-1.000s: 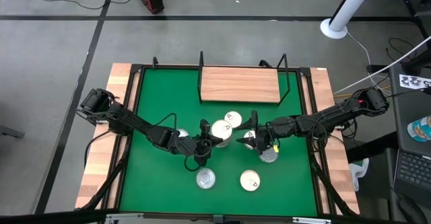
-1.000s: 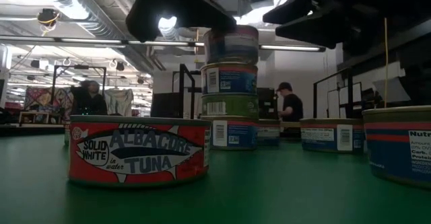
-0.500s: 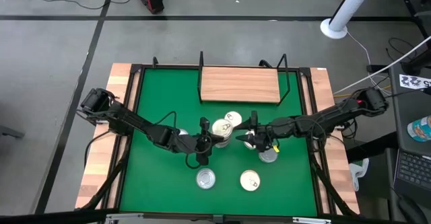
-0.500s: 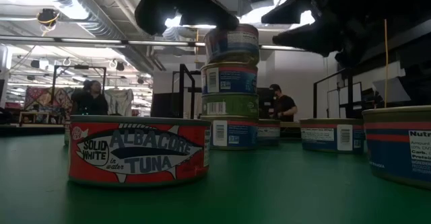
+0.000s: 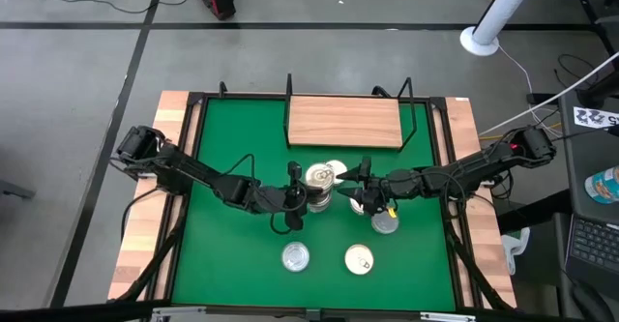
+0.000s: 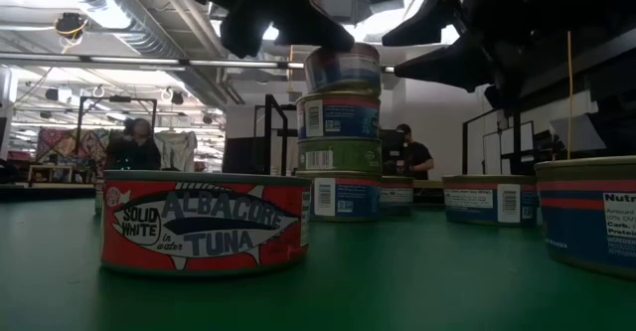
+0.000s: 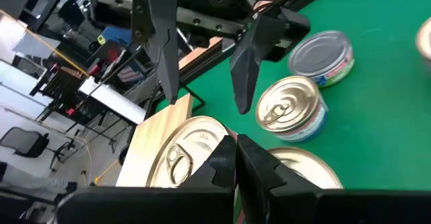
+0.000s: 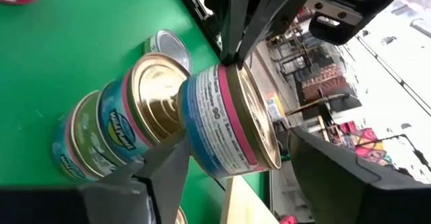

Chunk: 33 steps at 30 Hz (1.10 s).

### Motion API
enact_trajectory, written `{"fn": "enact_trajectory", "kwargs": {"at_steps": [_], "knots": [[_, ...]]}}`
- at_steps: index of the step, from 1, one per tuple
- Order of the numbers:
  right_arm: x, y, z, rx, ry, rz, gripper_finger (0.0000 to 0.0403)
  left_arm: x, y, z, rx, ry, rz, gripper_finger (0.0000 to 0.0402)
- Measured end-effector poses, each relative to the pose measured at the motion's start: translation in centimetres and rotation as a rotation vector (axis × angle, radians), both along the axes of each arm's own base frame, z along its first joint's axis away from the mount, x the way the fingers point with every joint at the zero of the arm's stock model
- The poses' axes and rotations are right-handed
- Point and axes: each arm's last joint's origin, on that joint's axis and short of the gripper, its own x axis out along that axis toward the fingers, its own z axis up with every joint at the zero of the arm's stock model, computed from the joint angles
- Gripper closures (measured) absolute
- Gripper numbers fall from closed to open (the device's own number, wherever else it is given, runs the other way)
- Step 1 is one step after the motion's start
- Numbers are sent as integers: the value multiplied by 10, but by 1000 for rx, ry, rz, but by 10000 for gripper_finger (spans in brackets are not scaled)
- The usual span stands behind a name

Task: Stack canned seafood by type on shelf
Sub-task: Put the blue tuna can on the shelf

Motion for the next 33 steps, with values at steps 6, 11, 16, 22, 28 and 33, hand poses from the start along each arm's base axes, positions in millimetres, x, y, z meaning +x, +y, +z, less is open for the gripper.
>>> {"fn": "enact_trajectory", "kwargs": {"at_steps": [6, 11, 16, 22, 28, 33], "knots": [[0, -2, 0, -12, -3, -53, 152, 3, 14, 0, 0, 0, 41, 400], [0, -2, 0, -17, -4, -73, 152, 6, 27, 0, 27, 12, 71, 400], [0, -2, 0, -16, -5, -74, 152, 8, 45, 0, 43, 20, 116, 400], [0, -2, 0, -15, -8, -76, 152, 9, 70, -1, 45, 33, 186, 400], [0, -2, 0, -15, -7, -76, 152, 10, 96, -1, 38, 35, 248, 398], [0, -2, 0, -15, -8, -76, 152, 9, 116, -1, 19, 37, 261, 398]]}}
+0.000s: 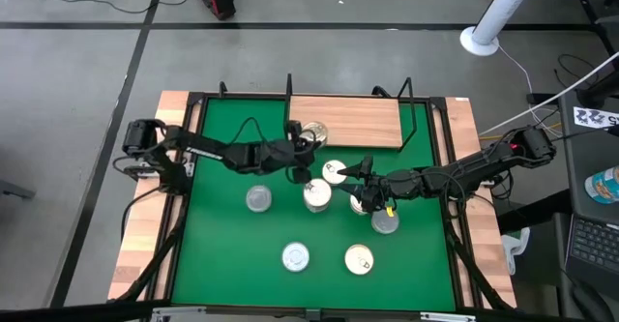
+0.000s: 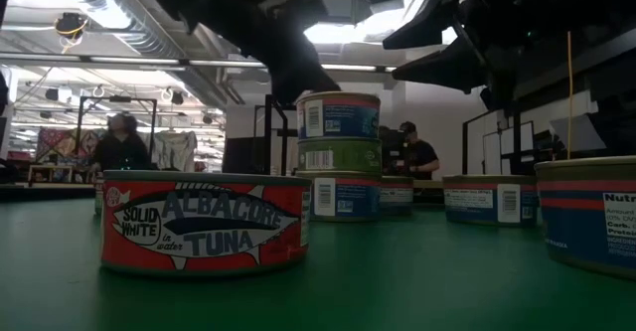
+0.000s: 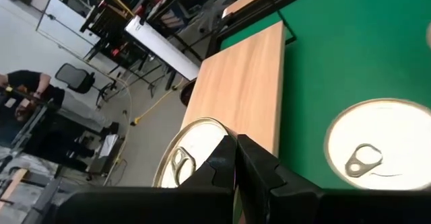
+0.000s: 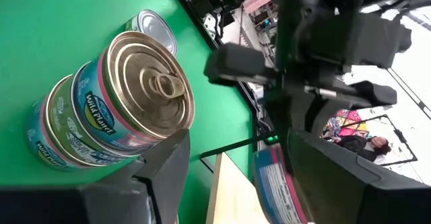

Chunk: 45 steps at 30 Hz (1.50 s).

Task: Stack canned seafood by type on shelf
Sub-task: Put the blue tuna can on the shelf

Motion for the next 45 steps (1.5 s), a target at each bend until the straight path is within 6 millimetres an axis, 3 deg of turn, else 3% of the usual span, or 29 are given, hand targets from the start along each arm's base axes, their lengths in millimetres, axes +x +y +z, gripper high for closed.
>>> {"fn": "enact_trajectory", "kwargs": {"at_steps": [8, 15, 25, 36, 45], "knots": [[0, 0, 0, 0, 0, 0, 152, 0, 26, -7, -35, 17, 16, 398], [0, 0, 0, 0, -4, -6, 152, 3, 41, -28, -48, 74, 46, 395], [0, 0, 1, 1, -9, -6, 152, 8, 43, -52, -59, 142, 49, 394], [0, 0, 1, 1, -11, -6, 152, 8, 47, -54, -54, 147, 70, 392], [0, 0, 1, 1, -11, -6, 152, 8, 48, -54, -53, 146, 75, 315]]}}
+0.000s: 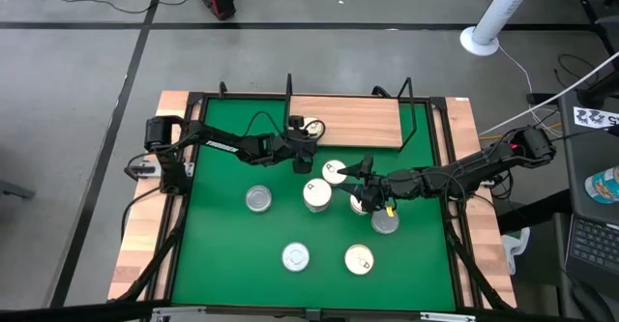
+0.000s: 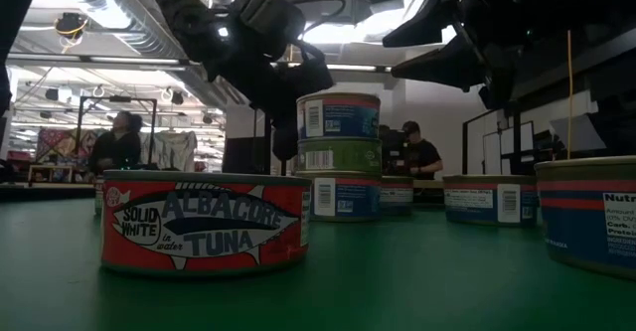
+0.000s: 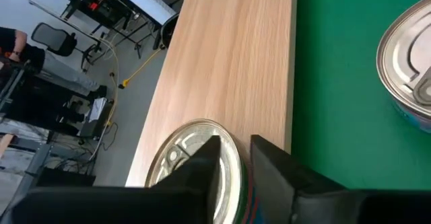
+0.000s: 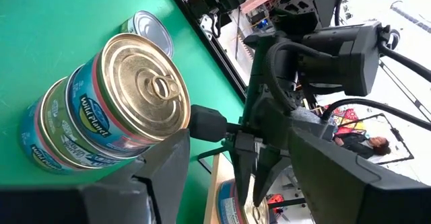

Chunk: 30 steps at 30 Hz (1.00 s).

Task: Stack canned seafood by type on shelf
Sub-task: Put the blue tuna can on the shelf

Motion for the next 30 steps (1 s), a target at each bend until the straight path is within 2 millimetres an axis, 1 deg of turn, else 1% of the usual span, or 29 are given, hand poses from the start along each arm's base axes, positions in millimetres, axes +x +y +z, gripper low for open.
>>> {"fn": "enact_trajectory", "kwargs": {"at_steps": [3, 6, 11, 14, 18, 22, 26, 30], "knots": [[0, 0, 0, 0, 0, 0, 152, 0, -1, 1, 20, 12, -16, 292], [0, 0, 0, 1, 0, 0, 152, 0, -6, 8, 60, 12, -40, 281], [0, 0, 0, 33, -5, -7, 152, -1, -21, 27, 136, -20, -20, 280], [0, 0, 0, 57, -7, -13, 152, -3, -31, 42, 143, -75, -30, 285], [0, 0, -1, 61, -2, -13, 152, -7, -51, 59, 90, -169, -54, 291], [-1, 0, -3, 91, 9, -20, 152, -11, -77, 73, -1, -284, -85, 297], [-1, 0, -5, 125, 25, -8, 152, -14, -106, 76, -117, -361, -121, 298], [-1, 1, -6, 137, 37, 29, 152, -17, -135, 74, -216, -391, -173, 293]]}}
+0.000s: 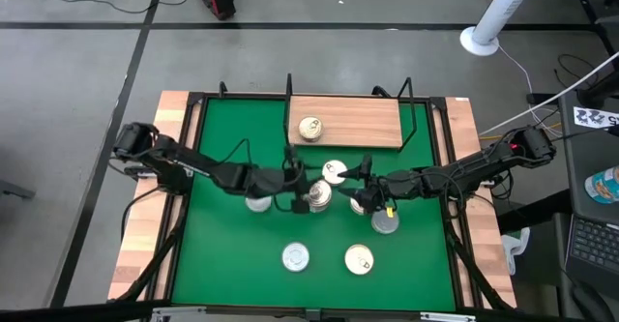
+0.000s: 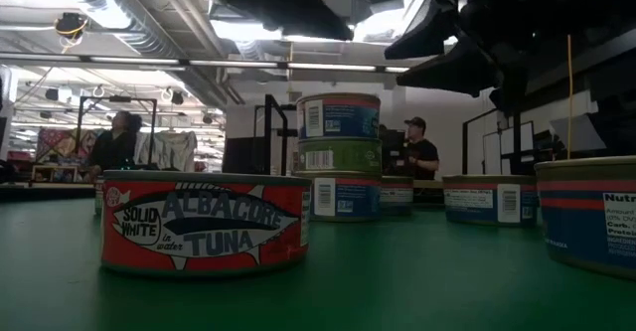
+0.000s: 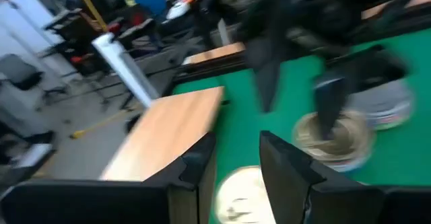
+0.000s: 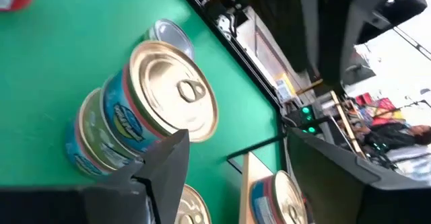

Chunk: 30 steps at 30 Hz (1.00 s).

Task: Stack canned seafood by type on shelf
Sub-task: Put the blue tuna can on the shelf

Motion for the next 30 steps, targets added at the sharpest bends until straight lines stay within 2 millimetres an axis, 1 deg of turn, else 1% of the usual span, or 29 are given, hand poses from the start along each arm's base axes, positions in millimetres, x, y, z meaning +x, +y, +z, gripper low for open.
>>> {"fn": "enact_trajectory", "kwargs": {"at_steps": [6, 10, 13, 16, 20, 25, 30], "knots": [[0, 1, 0, 6, 1, 19, 152, -8, -37, -1, -57, -16, -97, 278], [0, 1, 0, 7, 1, 25, 152, -14, -52, -6, -137, 23, -148, 262], [0, 1, 0, 7, 2, 25, 152, -17, -59, -13, -144, 79, -175, 252], [0, 1, 0, 10, 2, 36, 152, -18, -62, -19, -87, 132, -198, 249], [0, 3, 0, 28, 7, 100, 152, -14, -62, -33, -10, 197, -213, 254], [0, 5, -1, 42, 17, 153, 152, -8, -56, -48, 59, 260, -209, 260], [0, 5, -2, 42, 24, 155, 152, -4, -49, -54, 69, 282, -187, 261]]}}
